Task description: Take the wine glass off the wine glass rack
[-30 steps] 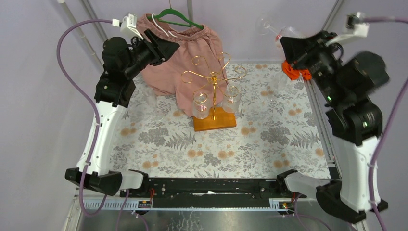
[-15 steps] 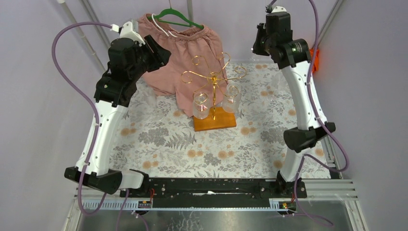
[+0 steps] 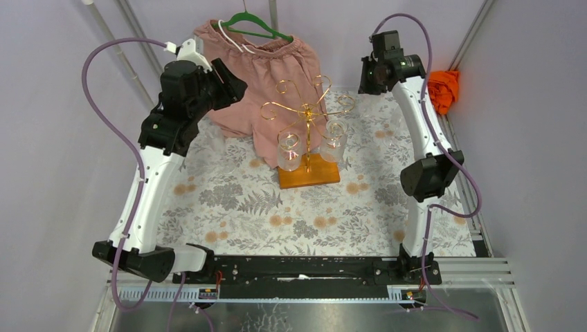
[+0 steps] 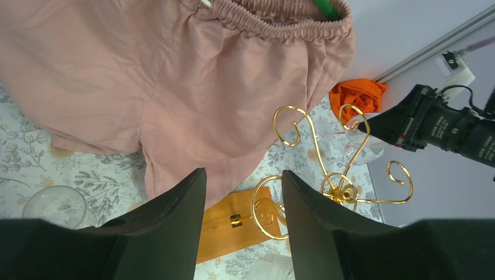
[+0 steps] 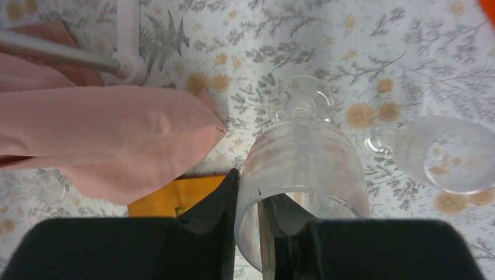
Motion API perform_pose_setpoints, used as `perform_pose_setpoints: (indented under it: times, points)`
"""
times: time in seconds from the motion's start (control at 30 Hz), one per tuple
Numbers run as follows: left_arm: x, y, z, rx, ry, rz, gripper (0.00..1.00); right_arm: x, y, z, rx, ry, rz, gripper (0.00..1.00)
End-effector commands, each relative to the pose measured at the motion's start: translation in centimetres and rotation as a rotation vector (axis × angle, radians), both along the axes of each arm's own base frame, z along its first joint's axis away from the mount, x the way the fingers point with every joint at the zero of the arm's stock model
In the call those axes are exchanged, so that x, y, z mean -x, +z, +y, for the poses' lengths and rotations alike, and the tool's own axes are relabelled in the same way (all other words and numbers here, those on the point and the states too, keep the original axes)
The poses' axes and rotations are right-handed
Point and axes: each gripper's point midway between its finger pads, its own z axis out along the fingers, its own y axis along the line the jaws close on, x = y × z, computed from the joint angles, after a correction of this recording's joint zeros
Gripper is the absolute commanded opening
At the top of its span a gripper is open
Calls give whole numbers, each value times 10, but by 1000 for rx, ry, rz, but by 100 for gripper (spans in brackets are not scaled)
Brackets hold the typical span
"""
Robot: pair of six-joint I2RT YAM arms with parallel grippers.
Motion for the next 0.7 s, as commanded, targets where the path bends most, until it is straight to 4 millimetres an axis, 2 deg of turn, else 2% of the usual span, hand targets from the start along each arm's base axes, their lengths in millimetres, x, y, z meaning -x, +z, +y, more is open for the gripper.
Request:
perform_pose_setpoints:
  times: [0.0,0.13,0.37,0.67]
  points:
    - [3,2,-5,-6,-33,-30,59,-7,-21,19,-41,82,38,0]
    - [3,-1,-7,-2,-43,-28,60,-8,-53,18,-22,81,100,0]
    - [0,-6,-14,13,-75,-20,60,-6,-90,15,4,78,160,0]
    - [-2,-12,-14,9,-70,-12,61,-8,-116,16,5,78,201,0]
